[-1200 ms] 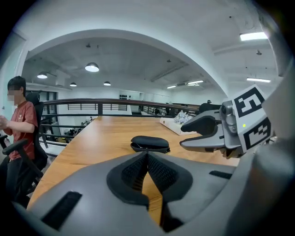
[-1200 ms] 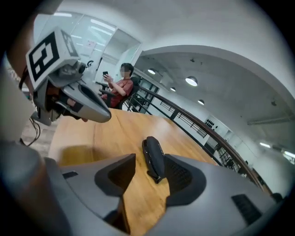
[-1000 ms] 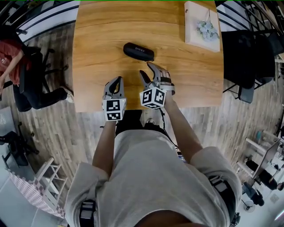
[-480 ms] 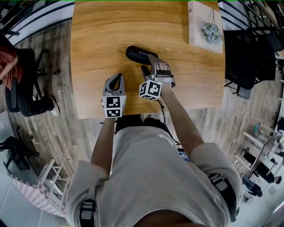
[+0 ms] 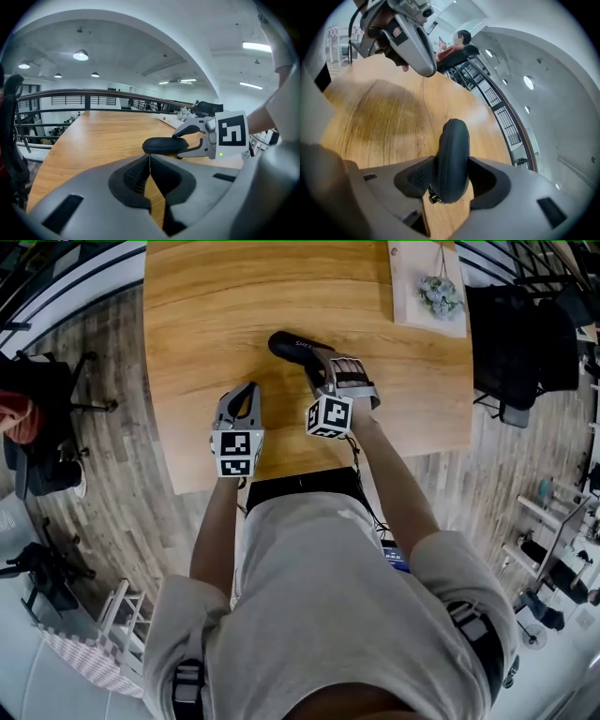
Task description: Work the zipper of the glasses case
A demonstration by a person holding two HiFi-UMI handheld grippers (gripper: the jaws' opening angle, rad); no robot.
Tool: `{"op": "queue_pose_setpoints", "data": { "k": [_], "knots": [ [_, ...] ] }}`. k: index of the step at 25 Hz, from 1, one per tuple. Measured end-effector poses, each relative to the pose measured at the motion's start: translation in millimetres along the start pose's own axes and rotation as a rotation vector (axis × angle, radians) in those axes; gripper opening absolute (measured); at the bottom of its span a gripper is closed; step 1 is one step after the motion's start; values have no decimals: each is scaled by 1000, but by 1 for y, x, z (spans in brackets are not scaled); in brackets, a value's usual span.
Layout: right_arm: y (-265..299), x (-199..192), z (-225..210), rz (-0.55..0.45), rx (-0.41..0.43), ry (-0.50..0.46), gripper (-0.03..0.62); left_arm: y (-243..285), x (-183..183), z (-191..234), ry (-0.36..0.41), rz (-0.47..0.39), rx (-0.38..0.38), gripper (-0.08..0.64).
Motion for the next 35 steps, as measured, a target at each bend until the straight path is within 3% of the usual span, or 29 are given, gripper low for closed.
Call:
{"op": "queue_pose_setpoints", "data": {
  "k": [7,11,12,13,14,17,19,22,25,30,32,35],
  "knots": [
    [-24,-7,-23,-75,109,142,241,5,35,-4,194,42,-78,25],
    [-45,-9,-32,-170,225,197,238,12,57,-15,417,107,-184,28],
    [-50,-9,-33,-196,257,204,238,15,65,-21,493,113,-211,74],
    [-55,-9,-34,-217,286,206,238,18,71,-28,574,118,-244,217],
    [-58,-9,-34,-233,310,205,238,23,75,-36,659,130,-286,311],
    [-68,-12,-31,-265,378,197,238,39,69,-66,913,202,-412,342],
    [-76,-15,-25,-283,424,197,238,49,55,-82,1002,250,-475,346],
    [-84,-20,-21,-307,465,191,238,63,37,-99,1057,315,-547,348],
    [-91,-28,-20,-322,484,202,238,73,28,-111,1097,343,-561,348],
    [-93,-40,-13,-313,490,235,239,83,18,-117,1071,322,-567,314],
    [-89,-46,-9,-296,479,311,239,87,11,-114,1034,343,-572,310],
    [-87,-65,-8,-284,468,573,241,92,0,-106,987,387,-567,308]
  ]
}}
Point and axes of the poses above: the fingertips, and each gripper's own axes: y forward along the fingers, z to its left, x out of its top, the point moved 7 cm from there along -y, backward along the fingers, and after that the axes turned 5 degrees about -x, right-handed, at the moved point
